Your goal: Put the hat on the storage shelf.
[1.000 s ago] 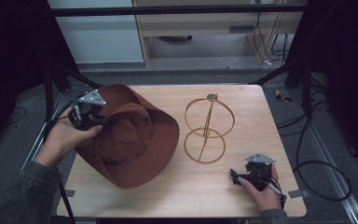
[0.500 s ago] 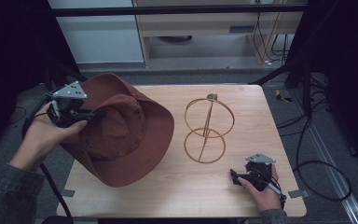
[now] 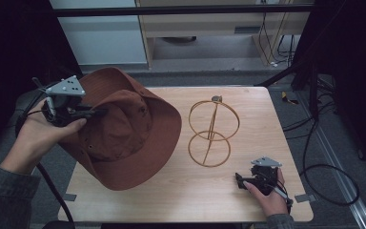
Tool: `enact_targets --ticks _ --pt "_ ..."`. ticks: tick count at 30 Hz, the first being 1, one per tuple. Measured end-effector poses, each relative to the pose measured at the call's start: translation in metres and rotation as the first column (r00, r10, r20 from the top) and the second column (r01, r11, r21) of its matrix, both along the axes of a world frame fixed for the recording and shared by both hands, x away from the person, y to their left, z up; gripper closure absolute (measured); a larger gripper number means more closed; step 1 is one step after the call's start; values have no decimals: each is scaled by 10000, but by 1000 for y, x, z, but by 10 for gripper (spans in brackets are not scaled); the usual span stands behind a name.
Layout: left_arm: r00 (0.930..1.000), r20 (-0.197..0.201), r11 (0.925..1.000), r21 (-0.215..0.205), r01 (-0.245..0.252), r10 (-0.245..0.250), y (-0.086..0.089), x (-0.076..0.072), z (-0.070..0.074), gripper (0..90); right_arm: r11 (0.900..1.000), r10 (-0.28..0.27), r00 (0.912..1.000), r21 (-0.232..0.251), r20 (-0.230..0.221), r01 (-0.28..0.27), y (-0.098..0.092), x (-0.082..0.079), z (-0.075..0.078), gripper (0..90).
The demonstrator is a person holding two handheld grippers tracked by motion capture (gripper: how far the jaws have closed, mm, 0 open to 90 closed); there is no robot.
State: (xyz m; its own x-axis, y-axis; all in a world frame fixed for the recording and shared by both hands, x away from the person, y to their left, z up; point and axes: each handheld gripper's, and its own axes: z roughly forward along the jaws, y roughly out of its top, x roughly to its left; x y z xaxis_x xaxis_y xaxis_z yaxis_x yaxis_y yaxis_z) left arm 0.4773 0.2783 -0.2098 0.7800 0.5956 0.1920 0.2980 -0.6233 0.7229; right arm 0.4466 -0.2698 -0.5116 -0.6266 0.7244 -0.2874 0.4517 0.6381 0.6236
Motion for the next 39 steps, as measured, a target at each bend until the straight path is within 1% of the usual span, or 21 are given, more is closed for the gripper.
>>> enact_targets --ticks 4,6,11,16,17,21,23,27,32,39 --pt "9997 171 9998 -31 185 -184 -4 -4 8 887 10000 -2 10000 3 -3 2 0 0 0 5" --pt "9995 239 9998 -119 187 -184 -4 -6 11 887 10000 0 10000 0 -2 0 0 0 0 5" --pt "9993 251 9994 -207 293 -288 -3 -11 17 887 10000 -1 10000 -5 2 1 0 0 0 5" --pt "9986 282 9990 -93 447 -445 -9 -11 21 887 10000 -12 10000 -9 12 12 0 0 0 5" --pt "9983 314 9988 -15 492 -491 -11 -11 23 887 10000 -13 10000 -6 11 13 0 0 0 5" --pt "9970 431 9979 -30 646 -644 -23 -10 29 887 10000 -7 10000 -8 3 7 0 0 0 5" --pt "9961 467 9971 101 750 -754 -30 -8 30 887 10000 -8 10000 -8 5 8 0 0 0 5" --pt "9951 414 9954 373 878 -893 -40 -5 31 887 10000 1 10000 1 -3 -1 0 0 0 5" --pt "9919 556 9927 447 1117 -1141 -54 -7 41 887 10000 -4 10000 1 2 4 0 0 0 5" --pt "9875 554 9877 609 1441 -1475 -74 -3 49 887 10000 -5 10000 1 -6 5 0 0 0 5"
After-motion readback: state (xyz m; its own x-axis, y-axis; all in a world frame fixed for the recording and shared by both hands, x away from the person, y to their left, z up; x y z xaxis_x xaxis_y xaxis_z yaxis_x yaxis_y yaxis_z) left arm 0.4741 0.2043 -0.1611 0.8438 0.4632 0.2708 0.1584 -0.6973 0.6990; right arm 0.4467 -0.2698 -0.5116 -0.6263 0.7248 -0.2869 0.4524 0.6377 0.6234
